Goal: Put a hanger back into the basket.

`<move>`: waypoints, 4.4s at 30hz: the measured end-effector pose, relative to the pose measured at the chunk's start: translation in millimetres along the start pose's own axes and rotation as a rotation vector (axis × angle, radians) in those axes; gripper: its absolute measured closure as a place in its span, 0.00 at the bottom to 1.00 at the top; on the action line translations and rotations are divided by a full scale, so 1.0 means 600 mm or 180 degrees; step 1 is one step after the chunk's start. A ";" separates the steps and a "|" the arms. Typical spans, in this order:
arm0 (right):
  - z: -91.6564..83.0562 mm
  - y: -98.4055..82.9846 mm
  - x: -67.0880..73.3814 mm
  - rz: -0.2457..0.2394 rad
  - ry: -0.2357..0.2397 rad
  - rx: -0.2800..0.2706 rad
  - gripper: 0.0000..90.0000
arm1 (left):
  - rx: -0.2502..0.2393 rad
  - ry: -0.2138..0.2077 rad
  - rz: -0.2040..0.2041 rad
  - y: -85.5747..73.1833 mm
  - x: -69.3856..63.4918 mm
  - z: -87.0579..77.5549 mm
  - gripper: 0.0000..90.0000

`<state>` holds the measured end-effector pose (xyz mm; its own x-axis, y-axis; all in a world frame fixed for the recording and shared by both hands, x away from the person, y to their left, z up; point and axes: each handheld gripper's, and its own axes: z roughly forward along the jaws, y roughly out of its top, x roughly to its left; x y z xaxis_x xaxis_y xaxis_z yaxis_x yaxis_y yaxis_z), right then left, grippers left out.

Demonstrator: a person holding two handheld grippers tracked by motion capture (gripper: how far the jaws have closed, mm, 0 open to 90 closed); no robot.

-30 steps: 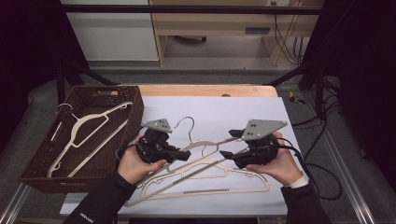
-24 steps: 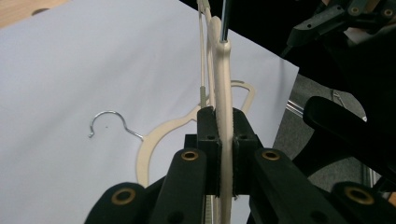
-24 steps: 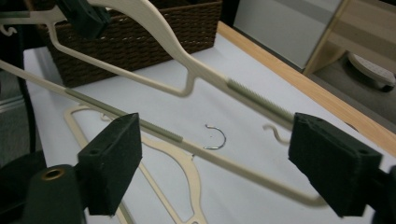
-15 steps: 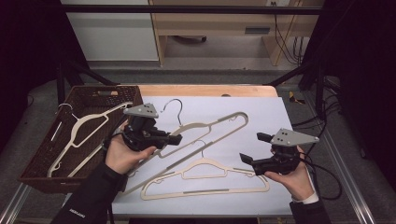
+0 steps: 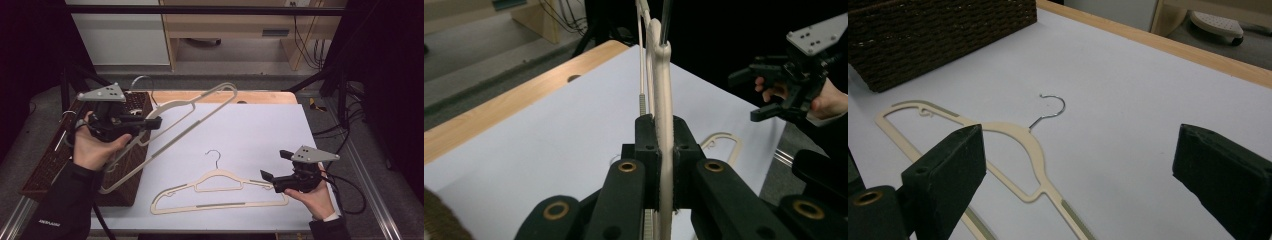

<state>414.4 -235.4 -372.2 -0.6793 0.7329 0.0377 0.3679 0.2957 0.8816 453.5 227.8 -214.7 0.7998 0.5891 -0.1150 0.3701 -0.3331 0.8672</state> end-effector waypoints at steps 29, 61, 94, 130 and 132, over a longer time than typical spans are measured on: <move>0.007 -0.007 0.000 -0.0049 -0.0040 0.0068 0.08 | 0.0001 0.0829 -0.0371 -0.103 0.213 -0.156 0.96; 0.017 -0.008 0.002 -0.0063 -0.0007 0.0111 0.08 | 0.0569 0.1028 -0.0321 -0.177 0.286 -0.117 0.96; 0.025 0.008 0.011 -0.0169 -0.0018 0.0092 0.08 | 0.0892 0.1416 -0.0742 -0.259 0.292 -0.100 0.54; 0.065 0.037 0.022 -0.0273 0.0073 0.0255 0.12 | -0.0214 0.0508 0.0129 -0.216 -0.031 0.064 0.14; 0.071 0.038 0.025 -0.0298 0.0111 0.0319 0.12 | -0.0192 0.0475 0.0117 -0.219 -0.037 0.076 0.14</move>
<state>439.6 -191.3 -371.7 -0.7346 0.6781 -0.0246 0.3624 0.4227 0.8307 408.5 225.2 -348.2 0.7316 0.6816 -0.0134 0.3091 -0.3142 0.8976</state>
